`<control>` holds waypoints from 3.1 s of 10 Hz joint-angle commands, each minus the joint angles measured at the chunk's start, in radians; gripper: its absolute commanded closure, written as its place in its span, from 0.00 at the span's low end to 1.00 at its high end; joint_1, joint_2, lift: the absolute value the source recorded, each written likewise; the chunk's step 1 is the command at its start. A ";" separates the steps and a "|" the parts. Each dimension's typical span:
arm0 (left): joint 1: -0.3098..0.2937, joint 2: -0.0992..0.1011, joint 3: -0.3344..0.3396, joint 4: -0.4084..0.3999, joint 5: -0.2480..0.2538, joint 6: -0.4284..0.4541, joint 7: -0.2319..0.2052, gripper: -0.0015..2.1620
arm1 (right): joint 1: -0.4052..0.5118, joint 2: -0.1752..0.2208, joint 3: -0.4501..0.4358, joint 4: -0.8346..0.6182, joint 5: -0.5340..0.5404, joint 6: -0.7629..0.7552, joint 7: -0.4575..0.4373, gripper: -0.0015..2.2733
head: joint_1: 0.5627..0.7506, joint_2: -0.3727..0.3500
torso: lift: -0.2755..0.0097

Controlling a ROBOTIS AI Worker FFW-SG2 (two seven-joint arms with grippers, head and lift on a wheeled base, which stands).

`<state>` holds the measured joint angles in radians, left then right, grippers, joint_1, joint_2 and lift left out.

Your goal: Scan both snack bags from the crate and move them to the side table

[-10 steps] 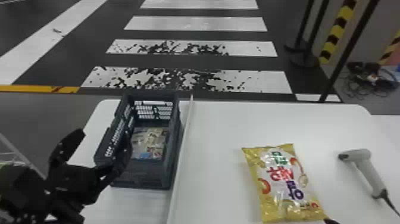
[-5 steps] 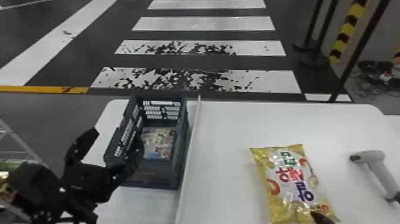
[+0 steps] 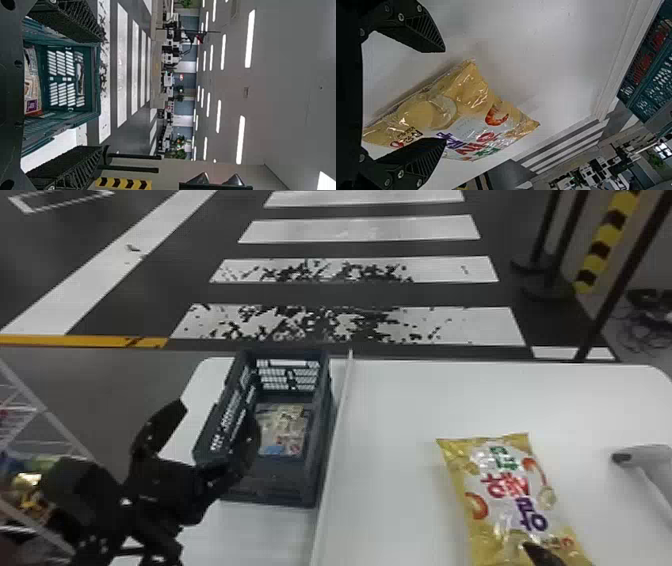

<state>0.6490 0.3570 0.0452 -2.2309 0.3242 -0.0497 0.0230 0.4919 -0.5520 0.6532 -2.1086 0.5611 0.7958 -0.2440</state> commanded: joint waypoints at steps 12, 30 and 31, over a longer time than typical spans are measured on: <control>-0.003 0.017 -0.010 0.005 0.007 0.003 -0.003 0.01 | -0.142 0.003 0.079 0.202 0.034 -0.137 -0.060 0.91 | 0.70 0.66 | 0.63; -0.086 0.016 -0.080 0.111 -0.001 -0.049 -0.005 0.02 | 0.145 0.485 -0.997 0.185 -1.705 -0.551 0.331 0.99 | 0.70 0.33 | 0.63; -0.095 0.017 -0.093 0.119 -0.001 -0.049 -0.005 0.02 | 0.159 0.485 -1.012 0.197 -1.707 -0.551 0.333 0.99 | 0.70 0.29 | 0.63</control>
<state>0.5592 0.3733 -0.0408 -2.1167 0.3236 -0.0985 0.0183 0.6423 -0.0716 -0.3474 -1.9216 -1.1461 0.2458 0.0893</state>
